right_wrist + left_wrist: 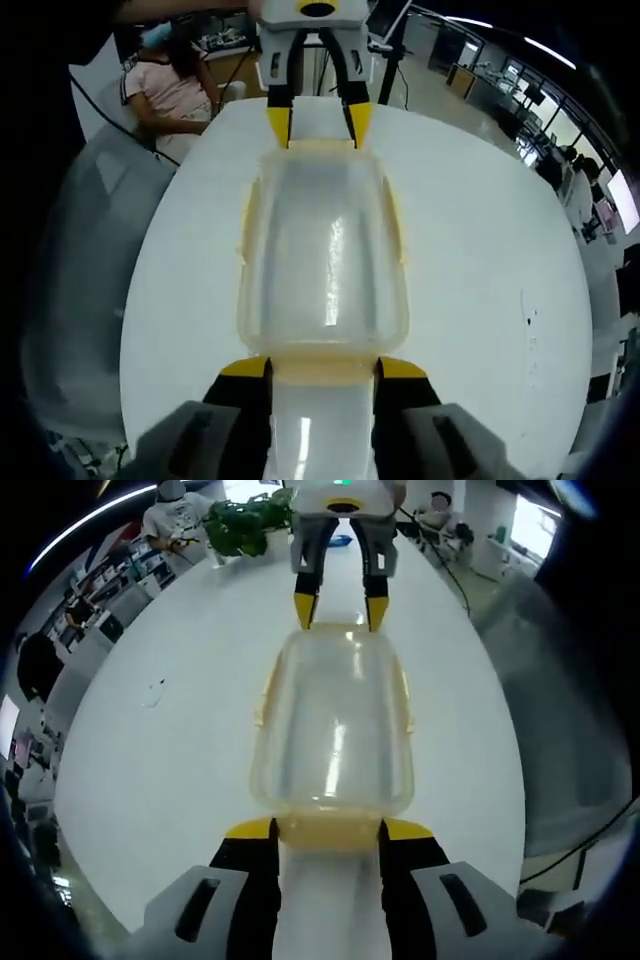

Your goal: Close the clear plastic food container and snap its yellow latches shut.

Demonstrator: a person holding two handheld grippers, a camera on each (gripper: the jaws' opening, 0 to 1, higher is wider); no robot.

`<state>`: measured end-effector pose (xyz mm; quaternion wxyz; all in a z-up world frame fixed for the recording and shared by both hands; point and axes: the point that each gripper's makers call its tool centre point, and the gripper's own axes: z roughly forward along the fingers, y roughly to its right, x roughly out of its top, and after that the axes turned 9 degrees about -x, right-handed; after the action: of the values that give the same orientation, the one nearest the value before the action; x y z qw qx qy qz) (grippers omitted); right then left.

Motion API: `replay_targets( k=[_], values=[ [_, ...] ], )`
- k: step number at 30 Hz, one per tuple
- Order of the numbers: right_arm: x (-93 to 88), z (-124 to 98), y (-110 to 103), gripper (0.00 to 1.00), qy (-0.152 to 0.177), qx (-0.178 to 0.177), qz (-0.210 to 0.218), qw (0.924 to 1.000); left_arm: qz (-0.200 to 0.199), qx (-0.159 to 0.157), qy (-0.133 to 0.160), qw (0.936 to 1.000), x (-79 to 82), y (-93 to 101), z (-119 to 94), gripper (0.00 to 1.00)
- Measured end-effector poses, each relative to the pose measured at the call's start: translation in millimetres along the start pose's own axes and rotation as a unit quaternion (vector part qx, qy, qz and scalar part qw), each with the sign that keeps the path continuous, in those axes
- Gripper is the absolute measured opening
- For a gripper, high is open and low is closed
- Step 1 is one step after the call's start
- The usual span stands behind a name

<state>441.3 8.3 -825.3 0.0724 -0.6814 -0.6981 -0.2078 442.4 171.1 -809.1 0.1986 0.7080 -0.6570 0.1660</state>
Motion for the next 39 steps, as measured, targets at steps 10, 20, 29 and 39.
replay_targets(
  k=[10, 20, 29, 39],
  values=[
    [-10.5, -5.8, 3.5, 0.37, 0.004, -0.002, -0.003, 1.0, -0.005, 0.005, -0.005, 1.0, 11.0, -1.6, 5.1, 0.36],
    [-23.4, -9.5, 5.1, 0.37, 0.005, -0.003, 0.0, 1.0, -0.005, 0.01, -0.006, 0.9999, 25.3, -3.4, 8.7, 0.36],
    [-37.7, -19.5, 8.2, 0.37, 0.003, -0.005, -0.005, 1.0, -0.007, 0.017, -0.011, 0.9998, 42.3, -2.4, 13.1, 0.36],
    [-50.5, -33.6, 10.9, 0.37, 0.007, -0.01, -0.001, 0.9999, 0.003, 0.023, -0.016, 0.9996, 63.8, -3.0, 10.8, 0.36]
  ],
)
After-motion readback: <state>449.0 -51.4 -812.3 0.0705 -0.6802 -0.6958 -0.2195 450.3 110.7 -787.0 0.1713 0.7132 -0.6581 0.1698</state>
